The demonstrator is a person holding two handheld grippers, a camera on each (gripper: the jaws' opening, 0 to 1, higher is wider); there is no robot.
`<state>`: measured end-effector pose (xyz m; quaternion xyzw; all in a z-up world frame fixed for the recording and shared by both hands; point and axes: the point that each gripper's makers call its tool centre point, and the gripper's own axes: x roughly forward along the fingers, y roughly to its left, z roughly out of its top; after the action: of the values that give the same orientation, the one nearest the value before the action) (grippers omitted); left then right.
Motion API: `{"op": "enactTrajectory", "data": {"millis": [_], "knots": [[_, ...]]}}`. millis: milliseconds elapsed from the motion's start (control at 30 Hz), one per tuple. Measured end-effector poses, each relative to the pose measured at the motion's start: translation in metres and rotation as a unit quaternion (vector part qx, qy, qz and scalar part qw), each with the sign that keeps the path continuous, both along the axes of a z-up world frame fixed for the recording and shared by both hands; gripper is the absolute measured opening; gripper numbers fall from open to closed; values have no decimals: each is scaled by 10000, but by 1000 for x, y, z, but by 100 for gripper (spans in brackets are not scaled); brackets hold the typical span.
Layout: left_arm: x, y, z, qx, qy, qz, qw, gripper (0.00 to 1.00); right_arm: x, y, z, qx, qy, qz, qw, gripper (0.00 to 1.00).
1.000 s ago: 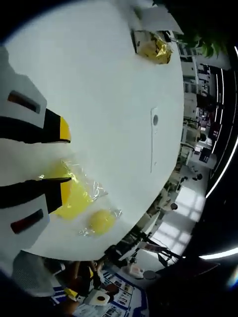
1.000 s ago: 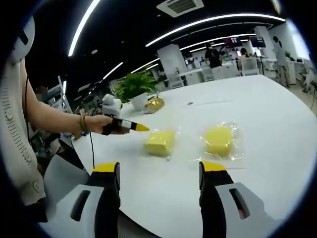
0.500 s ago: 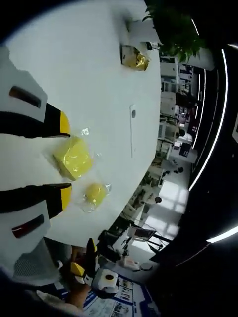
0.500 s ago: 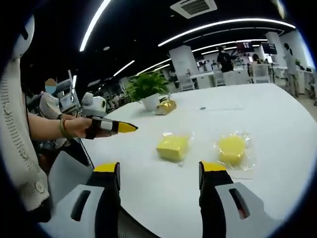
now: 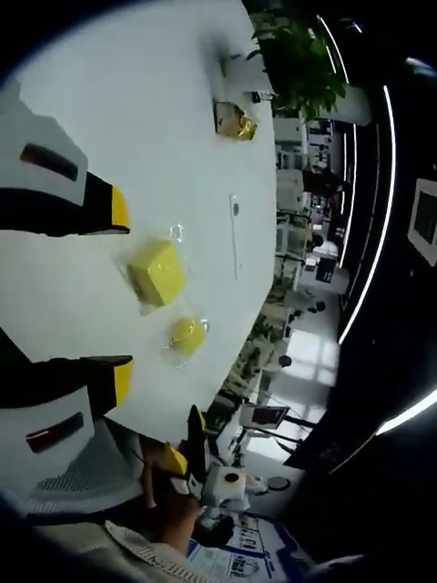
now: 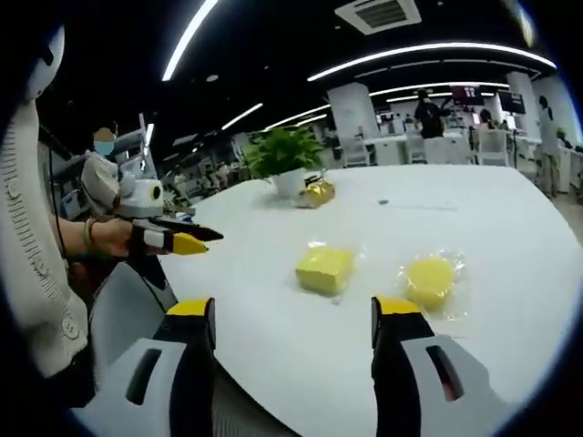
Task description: Compare the silicone blocks by pressing each to a similar depth, holding the contact briefly, and releasing to observe deformation and rebound differences across the visible hardness samples.
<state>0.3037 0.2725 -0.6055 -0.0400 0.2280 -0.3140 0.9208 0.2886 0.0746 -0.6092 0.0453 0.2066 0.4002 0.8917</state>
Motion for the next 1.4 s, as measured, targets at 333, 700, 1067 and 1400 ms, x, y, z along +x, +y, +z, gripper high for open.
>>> {"op": "enactTrajectory", "data": {"millis": [333,700,1067,1400], "knots": [[-17,-5,-8,362,81,-288,9989,63,0,-14,-7,2,79,-114,9999,69],[-23,-15,-23,679,271,-698,9949,68,-3,-13,-13,19,166,-129,9998,69],[-21,-16,-27,739,361,-744,9938,70,-2,-17,-15,98,194,-213,9995,68],[-4,-37,-26,209,707,-715,9947,67,-4,-37,-22,139,275,-497,9983,67]]}}
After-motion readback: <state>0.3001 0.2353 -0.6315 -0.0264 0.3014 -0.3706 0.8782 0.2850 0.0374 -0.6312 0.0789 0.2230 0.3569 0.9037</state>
